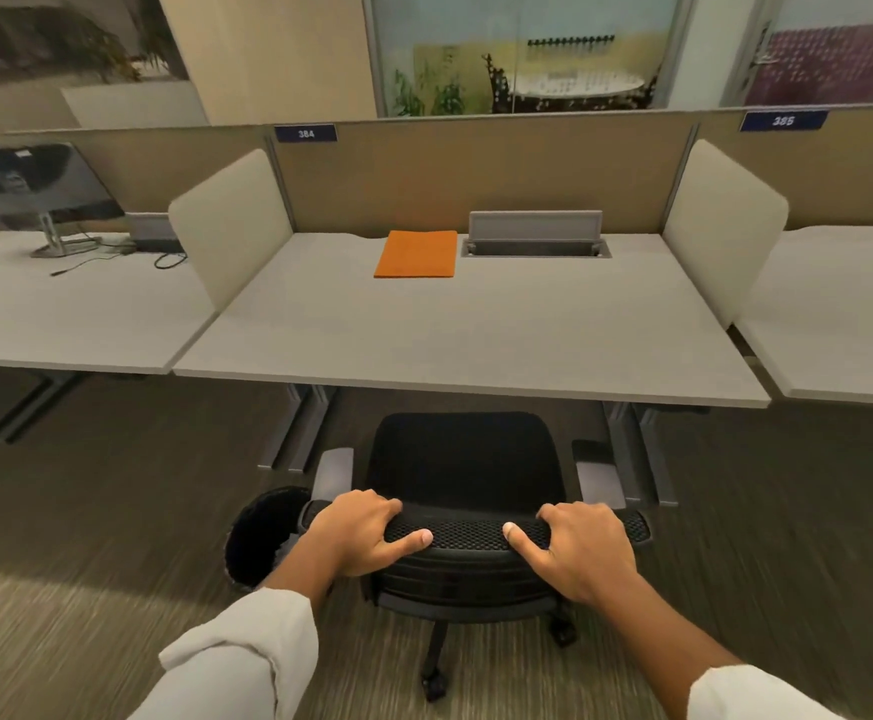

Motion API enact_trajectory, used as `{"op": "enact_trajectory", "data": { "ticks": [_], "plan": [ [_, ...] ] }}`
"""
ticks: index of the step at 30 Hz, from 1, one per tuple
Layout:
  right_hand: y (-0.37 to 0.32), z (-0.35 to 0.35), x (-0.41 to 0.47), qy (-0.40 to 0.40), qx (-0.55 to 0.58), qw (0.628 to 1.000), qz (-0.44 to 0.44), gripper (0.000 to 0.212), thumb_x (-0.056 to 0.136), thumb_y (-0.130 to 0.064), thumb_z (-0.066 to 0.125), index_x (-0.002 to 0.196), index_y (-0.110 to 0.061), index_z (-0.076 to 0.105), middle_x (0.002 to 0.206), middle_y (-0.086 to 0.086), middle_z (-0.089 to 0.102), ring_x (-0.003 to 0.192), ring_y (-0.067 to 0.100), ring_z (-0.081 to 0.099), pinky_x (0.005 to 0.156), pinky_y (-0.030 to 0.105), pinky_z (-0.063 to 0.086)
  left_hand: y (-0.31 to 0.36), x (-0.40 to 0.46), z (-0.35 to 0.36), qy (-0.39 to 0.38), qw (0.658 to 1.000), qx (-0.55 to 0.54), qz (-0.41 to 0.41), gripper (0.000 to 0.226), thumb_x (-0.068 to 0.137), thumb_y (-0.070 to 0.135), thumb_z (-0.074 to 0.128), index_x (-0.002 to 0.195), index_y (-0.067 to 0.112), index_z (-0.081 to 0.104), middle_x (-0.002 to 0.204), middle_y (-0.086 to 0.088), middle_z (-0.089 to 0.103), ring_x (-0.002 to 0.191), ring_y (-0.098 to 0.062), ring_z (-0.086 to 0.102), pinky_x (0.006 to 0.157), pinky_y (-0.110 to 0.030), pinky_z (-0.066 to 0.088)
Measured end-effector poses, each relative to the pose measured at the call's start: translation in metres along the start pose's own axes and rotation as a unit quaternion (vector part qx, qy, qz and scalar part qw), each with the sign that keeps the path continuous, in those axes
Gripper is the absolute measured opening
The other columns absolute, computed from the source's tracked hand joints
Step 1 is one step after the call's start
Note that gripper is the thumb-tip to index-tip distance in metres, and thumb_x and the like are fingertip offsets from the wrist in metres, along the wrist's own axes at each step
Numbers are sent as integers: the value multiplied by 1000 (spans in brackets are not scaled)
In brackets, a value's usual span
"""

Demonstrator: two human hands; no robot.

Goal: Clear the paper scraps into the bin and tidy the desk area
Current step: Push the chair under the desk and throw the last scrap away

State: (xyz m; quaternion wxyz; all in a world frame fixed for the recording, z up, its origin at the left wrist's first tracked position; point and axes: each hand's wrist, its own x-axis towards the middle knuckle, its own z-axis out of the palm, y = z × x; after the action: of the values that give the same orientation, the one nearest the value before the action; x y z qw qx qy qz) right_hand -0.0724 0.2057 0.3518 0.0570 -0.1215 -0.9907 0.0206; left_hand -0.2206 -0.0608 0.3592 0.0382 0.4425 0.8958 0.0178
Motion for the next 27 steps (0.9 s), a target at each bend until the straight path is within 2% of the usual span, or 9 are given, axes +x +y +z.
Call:
{"op": "enact_trajectory", "data": {
  "ticks": [5,9,14,19,21,27],
  "plan": [
    [-7,4,33,-6,1,1000,14,83,82,-87,11,64,-22,60,52,-6,53,52,10,51,71,36,47,-25,27,-11,-12,1000,-12,16,66,81,87,15,73,28,44,59,10,43,53,-8,41,53,-25,24],
    [-17,8,56,-11,-4,1000,23,84,81,-88,12,63,-21,60,50,-5,52,49,11,50,68,34,46,-52,46,-10,-13,999,-14,25,71,81,87,16,73,25,49,61,5,49,56,-12,47,57,-29,30],
    [-38,9,99,-9,-13,999,40,85,80,-89,11,64,-22,61,50,-4,53,48,12,50,56,31,31,-100,76,-13,-5,1000,-12,25,80,81,89,16,73,18,54,64,-1,57,58,-17,52,56,-34,37],
    [-54,16,139,-12,-10,998,54,86,80,-89,8,69,-24,63,55,-5,56,53,11,53,62,32,46,-141,110,-19,-14,999,-3,46,81,80,88,17,75,17,55,65,-2,58,57,-17,51,54,-30,30],
    [-58,20,155,-12,-9,998,59,87,79,-89,9,71,-23,65,57,-5,58,55,11,55,64,32,48,-158,123,-15,-12,999,-2,51,81,79,89,16,74,18,55,64,0,56,56,-14,49,53,-27,28],
    [-53,25,212,15,-13,998,64,91,76,-91,4,71,-24,65,58,-8,59,58,12,57,65,34,51,-190,168,-14,15,999,-15,29,87,78,90,16,72,13,57,61,-3,54,56,-15,47,55,-29,30]
  ]
}}
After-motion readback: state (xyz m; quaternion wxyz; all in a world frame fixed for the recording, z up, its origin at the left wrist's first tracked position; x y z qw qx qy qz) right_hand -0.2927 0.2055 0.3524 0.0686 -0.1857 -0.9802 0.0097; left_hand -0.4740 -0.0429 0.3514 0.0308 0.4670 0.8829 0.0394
